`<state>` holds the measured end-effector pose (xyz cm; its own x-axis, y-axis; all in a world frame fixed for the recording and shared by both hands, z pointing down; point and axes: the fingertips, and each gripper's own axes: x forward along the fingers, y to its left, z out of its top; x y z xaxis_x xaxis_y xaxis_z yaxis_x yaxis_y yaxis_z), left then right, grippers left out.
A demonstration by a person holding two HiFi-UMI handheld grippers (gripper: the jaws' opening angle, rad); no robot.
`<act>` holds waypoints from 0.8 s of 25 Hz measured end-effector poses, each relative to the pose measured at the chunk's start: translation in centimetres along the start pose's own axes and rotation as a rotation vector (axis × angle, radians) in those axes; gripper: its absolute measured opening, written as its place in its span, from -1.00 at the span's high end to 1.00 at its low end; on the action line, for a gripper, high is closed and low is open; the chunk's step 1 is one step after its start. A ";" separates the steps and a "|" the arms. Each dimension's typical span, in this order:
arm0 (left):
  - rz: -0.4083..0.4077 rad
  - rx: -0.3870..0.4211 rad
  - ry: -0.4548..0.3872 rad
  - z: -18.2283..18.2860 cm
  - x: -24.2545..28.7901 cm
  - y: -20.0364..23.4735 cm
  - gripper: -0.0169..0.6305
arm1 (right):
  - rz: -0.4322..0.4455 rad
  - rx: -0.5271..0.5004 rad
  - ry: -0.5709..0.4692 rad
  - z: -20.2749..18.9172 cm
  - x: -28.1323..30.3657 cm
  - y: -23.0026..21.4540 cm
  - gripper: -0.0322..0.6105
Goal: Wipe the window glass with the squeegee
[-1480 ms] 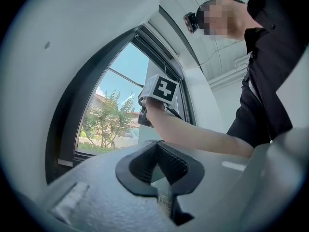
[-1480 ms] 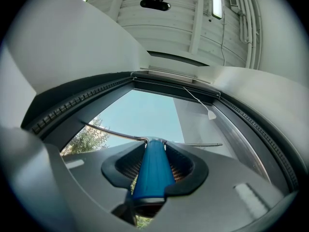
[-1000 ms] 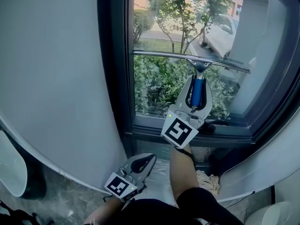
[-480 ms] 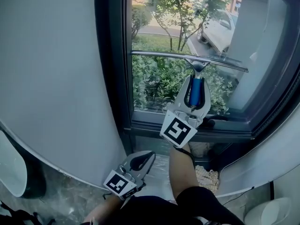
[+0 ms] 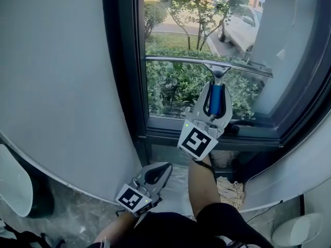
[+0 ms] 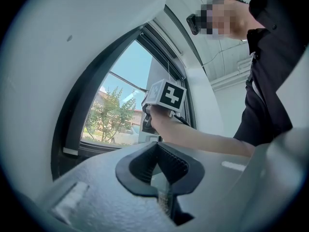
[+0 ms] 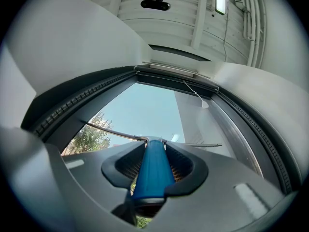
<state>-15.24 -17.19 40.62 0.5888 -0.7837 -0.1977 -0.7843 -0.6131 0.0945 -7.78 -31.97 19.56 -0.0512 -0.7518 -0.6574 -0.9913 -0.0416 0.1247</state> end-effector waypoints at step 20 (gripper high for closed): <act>0.021 0.009 0.016 -0.6 -0.2 0.3 0.95 | 0.004 -0.004 0.032 -1.6 -1.7 0.4 0.48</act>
<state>-15.48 -17.22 41.23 0.5751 -0.7980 -0.1802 -0.7982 -0.5956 0.0899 -7.88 -31.82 21.92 -0.0516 -0.7725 -0.6329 -0.9905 -0.0411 0.1309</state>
